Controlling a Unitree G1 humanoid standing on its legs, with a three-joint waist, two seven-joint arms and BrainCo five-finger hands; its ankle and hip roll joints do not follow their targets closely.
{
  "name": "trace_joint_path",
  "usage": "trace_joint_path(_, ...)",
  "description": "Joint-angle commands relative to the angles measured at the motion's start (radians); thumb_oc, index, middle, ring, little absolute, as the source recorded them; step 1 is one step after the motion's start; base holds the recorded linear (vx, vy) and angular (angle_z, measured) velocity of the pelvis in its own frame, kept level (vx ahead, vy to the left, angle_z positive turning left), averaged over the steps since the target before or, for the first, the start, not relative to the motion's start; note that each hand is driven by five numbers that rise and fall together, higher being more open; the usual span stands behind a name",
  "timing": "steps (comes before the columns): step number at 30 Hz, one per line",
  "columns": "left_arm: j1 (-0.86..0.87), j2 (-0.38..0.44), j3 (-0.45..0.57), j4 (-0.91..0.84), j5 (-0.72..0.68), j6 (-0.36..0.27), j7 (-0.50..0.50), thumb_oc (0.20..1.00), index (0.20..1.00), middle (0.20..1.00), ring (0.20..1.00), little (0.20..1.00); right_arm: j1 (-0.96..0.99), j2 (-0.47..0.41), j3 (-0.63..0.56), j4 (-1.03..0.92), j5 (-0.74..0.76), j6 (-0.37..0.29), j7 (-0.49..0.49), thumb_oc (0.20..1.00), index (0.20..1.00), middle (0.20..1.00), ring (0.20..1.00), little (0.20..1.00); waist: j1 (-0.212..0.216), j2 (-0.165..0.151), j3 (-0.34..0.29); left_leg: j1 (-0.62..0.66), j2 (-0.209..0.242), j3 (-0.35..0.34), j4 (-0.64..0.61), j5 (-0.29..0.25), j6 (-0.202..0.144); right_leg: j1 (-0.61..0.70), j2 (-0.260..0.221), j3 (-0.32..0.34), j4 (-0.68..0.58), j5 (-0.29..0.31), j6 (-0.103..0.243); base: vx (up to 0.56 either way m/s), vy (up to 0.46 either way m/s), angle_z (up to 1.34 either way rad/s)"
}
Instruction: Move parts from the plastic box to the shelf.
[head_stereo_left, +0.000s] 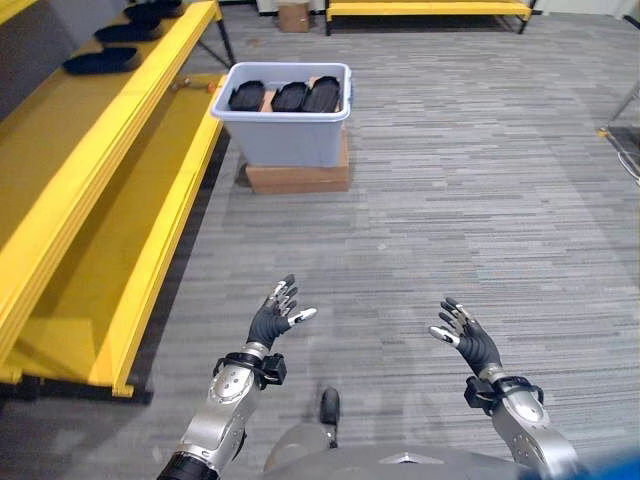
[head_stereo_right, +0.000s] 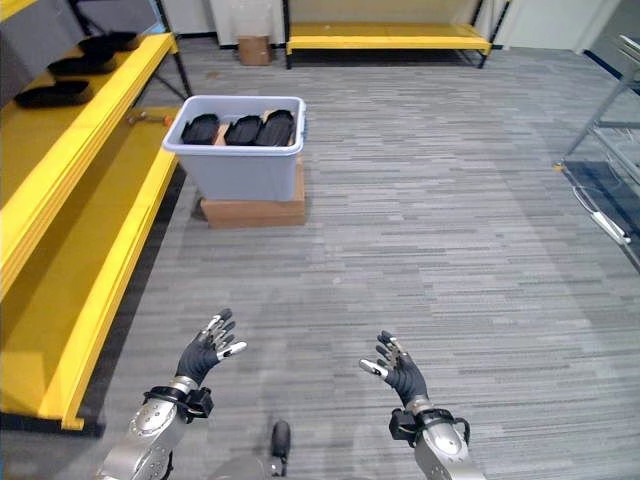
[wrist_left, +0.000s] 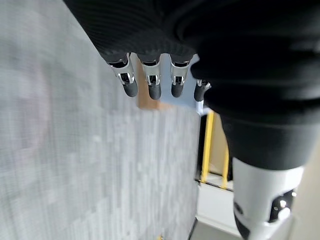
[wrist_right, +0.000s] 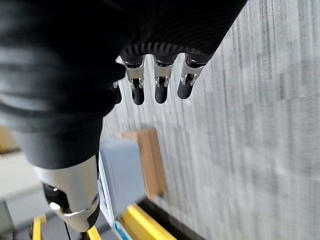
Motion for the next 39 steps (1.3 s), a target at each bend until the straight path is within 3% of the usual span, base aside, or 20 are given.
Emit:
trace_joint_path(1,0.031,0.05,0.031,-0.072,0.013,-0.046,0.011,1.0,1.0,1.0,1.0,1.0,-0.049,0.029,0.006,-0.05,-0.004,-0.035,0.016,1.0,1.0,1.0,1.0,1.0,0.069,-0.041,-0.024,-0.026,0.062,0.007,0.084,-0.123,-0.091,-0.098,-0.119,0.023,0.009,0.289,0.073,0.16,0.288,0.16)
trace_joint_path(5,0.024,0.068,0.036,-0.078,0.022,-0.046,0.019,1.0,1.0,1.0,1.0,1.0,-0.055,0.035,0.016,-0.049,-0.007,-0.038,0.021,1.0,1.0,1.0,1.0,1.0,0.061,-0.02,0.01,0.024,0.051,0.003,0.069,-0.138,-0.057,-0.229,-0.129,0.007,0.25,0.418,0.071,0.11,0.244,0.09)
trace_joint_path(6,0.019,0.076,0.034,-0.081,0.033,-0.041,0.018,1.0,1.0,1.0,1.0,1.0,-0.051,0.037,0.017,-0.052,-0.013,-0.037,0.02,1.0,1.0,1.0,1.0,1.0,0.051,-0.003,0.026,0.064,0.058,0.004,0.039,-0.142,-0.049,-0.277,-0.128,-0.046,0.323,0.406,0.061,0.13,0.217,0.08)
trace_joint_path(7,0.019,0.076,0.034,-0.081,0.033,-0.041,0.018,1.0,1.0,1.0,1.0,1.0,-0.051,0.037,0.016,-0.052,-0.014,-0.037,0.02,1.0,1.0,1.0,1.0,1.0,0.049,-0.004,0.027,0.066,0.057,0.003,0.037,-0.141,-0.049,-0.276,-0.129,-0.047,0.326,0.404,0.061,0.2,0.23,0.14)
trace_joint_path(8,0.011,0.077,0.028,-0.074,0.048,-0.04,0.01,1.0,1.0,1.0,1.0,1.0,-0.045,0.038,0.017,-0.055,-0.01,-0.035,0.023,1.0,1.0,1.0,1.0,1.0,0.03,0.006,0.037,0.102,0.059,0.001,0.012,-0.14,-0.051,-0.331,-0.093,-0.078,0.335,0.359,0.056,0.17,0.118,0.16)
trace_joint_path(10,0.008,0.078,0.027,-0.071,0.055,-0.042,0.003,1.0,1.0,1.0,1.0,1.0,-0.039,0.036,0.016,-0.059,0.0,-0.036,0.026,1.0,1.0,1.0,1.0,1.0,0.014,0.005,0.043,0.141,0.052,0.0,-0.017,-0.14,-0.056,-0.357,-0.06,-0.116,0.258,0.32,0.046,0.23,0.081,0.14)
trace_joint_path(11,0.004,0.073,0.028,-0.065,0.058,-0.042,0.004,1.0,1.0,1.0,1.0,1.0,-0.038,0.033,0.014,-0.063,0.002,-0.037,0.026,1.0,1.0,1.0,1.0,1.0,0.004,-0.001,0.045,0.166,0.042,-0.005,-0.034,-0.145,-0.062,-0.381,-0.044,-0.132,0.151,0.32,0.047,0.18,0.001,0.07)
trace_joint_path(12,0.004,0.073,0.028,-0.065,0.058,-0.042,0.004,1.0,1.0,1.0,1.0,1.0,-0.038,0.033,0.014,-0.063,0.002,-0.037,0.026,1.0,1.0,1.0,1.0,1.0,0.002,0.002,0.048,0.171,0.045,-0.007,-0.037,-0.146,-0.062,-0.373,-0.042,-0.135,0.146,0.321,0.046,0.19,-0.02,-0.02)
trace_joint_path(14,0.001,0.058,0.034,-0.057,0.067,-0.043,0.006,1.0,1.0,1.0,1.0,1.0,-0.045,0.03,0.019,-0.06,0.0,-0.036,0.026,1.0,1.0,1.0,1.0,1.0,-0.012,-0.012,0.052,0.21,0.032,-0.017,-0.034,-0.171,-0.07,-0.381,-0.014,-0.133,-0.05,0.354,0.058,0.25,-0.056,0.13)
trace_joint_path(16,0.006,0.053,0.037,-0.058,0.074,-0.045,0.003,1.0,1.0,1.0,1.0,1.0,-0.05,0.024,0.027,-0.062,-0.012,-0.034,0.029,1.0,1.0,1.0,1.0,1.0,-0.015,-0.022,0.051,0.238,0.024,-0.021,-0.035,-0.187,-0.073,-0.39,-0.005,-0.131,-0.135,0.392,0.071,0.26,-0.068,0.12)
trace_joint_path(20,0.018,0.044,0.034,-0.059,0.077,-0.048,-0.011,1.0,1.0,1.0,1.0,1.0,-0.045,0.016,0.033,-0.067,-0.011,-0.029,0.039,1.0,1.0,1.0,1.0,1.0,-0.019,-0.03,0.034,0.269,0.019,-0.033,-0.035,-0.212,-0.077,-0.358,0.016,-0.098,-0.183,0.41,0.069,0.22,-0.078,0.13)
trace_joint_path(21,0.02,0.029,0.024,-0.053,0.078,-0.049,-0.015,1.0,1.0,1.0,1.0,1.0,-0.039,0.016,0.036,-0.065,-0.007,-0.03,0.04,1.0,1.0,1.0,1.0,1.0,-0.024,-0.034,0.005,0.283,0.021,-0.049,-0.033,-0.228,-0.08,-0.331,0.025,-0.053,-0.196,0.42,0.056,0.27,-0.117,0.34)
trace_joint_path(26,0.018,0.01,0.012,-0.054,0.043,-0.052,-0.006,1.0,1.0,1.0,1.0,1.0,-0.053,-0.01,0.031,-0.066,0.007,-0.038,0.035,1.0,1.0,1.0,1.0,1.0,-0.023,-0.011,-0.029,0.305,0.072,-0.081,-0.005,-0.211,-0.116,-0.309,0.052,-0.079,-0.15,0.37,0.016,0.28,-0.164,0.31)
trace_joint_path(29,0.007,-0.001,0.005,-0.05,0.024,-0.048,-0.006,1.0,1.0,1.0,1.0,1.0,-0.059,-0.015,0.022,-0.052,0.02,-0.039,0.027,1.0,1.0,1.0,1.0,1.0,-0.027,-0.014,-0.027,0.26,0.083,-0.085,0.156,-0.175,-0.161,-0.275,0.065,-0.075,-0.136,0.324,-0.009,0.2,-0.144,0.06)
trace_joint_path(31,0.006,-0.003,-0.001,-0.053,0.01,-0.051,-0.006,1.0,1.0,1.0,1.0,1.0,-0.057,-0.027,0.017,-0.052,0.028,-0.044,0.023,1.0,1.0,1.0,1.0,1.0,-0.02,-0.025,-0.009,0.177,0.073,-0.079,0.349,-0.104,-0.191,-0.235,0.058,-0.074,-0.135,0.308,-0.026,0.11,-0.087,0.24)
trace_joint_path(32,0.006,-0.003,-0.001,-0.053,0.01,-0.051,-0.006,1.0,1.0,1.0,1.0,1.0,-0.058,-0.026,0.017,-0.052,0.028,-0.044,0.023,1.0,1.0,1.0,1.0,1.0,-0.021,-0.024,-0.009,0.173,0.073,-0.081,0.356,-0.107,-0.191,-0.236,0.058,-0.076,-0.136,0.308,-0.026,0.04,-0.065,0.16)
trace_joint_path(34,0.005,0.004,-0.009,-0.061,-0.003,-0.049,-0.007,1.0,1.0,1.0,1.0,1.0,-0.047,-0.041,0.001,-0.06,0.036,-0.047,0.016,1.0,1.0,1.0,1.0,1.0,0.0,-0.056,0.039,0.034,0.047,-0.039,0.591,-0.048,-0.226,-0.188,0.032,-0.093,-0.129,0.284,-0.046,0.08,-0.137,0.04)
trace_joint_path(36,0.003,0.007,-0.015,-0.065,-0.007,-0.044,-0.006,1.0,1.0,1.0,1.0,1.0,-0.038,-0.04,-0.008,-0.063,0.038,-0.05,-0.002,1.0,1.0,1.0,1.0,1.0,-0.004,-0.073,0.05,-0.051,0.116,0.085,0.541,-0.072,-0.195,-0.169,0.009,-0.121,-0.127,0.272,-0.047,0.14,-0.102,0.4)
trace_joint_path(37,0.002,0.004,-0.019,-0.06,-0.012,-0.04,-0.008,1.0,1.0,1.0,1.0,1.0,-0.032,-0.034,-0.014,-0.066,0.043,-0.056,-0.009,1.0,1.0,1.0,1.0,1.0,-0.009,-0.075,0.049,-0.061,0.18,0.15,0.457,-0.09,-0.181,-0.15,0.002,-0.134,-0.131,0.254,-0.043,0.19,0.004,0.61)
trace_joint_path(39,-0.004,0.001,-0.027,-0.044,-0.006,-0.043,-0.008,1.0,1.0,1.0,1.0,1.0,-0.026,-0.025,-0.023,-0.061,0.042,-0.059,-0.022,1.0,1.0,1.0,1.0,1.0,-0.014,-0.081,0.039,-0.051,0.229,0.195,0.292,-0.092,-0.17,-0.138,-0.012,-0.141,-0.134,0.233,-0.033,0.23,0.103,0.52)
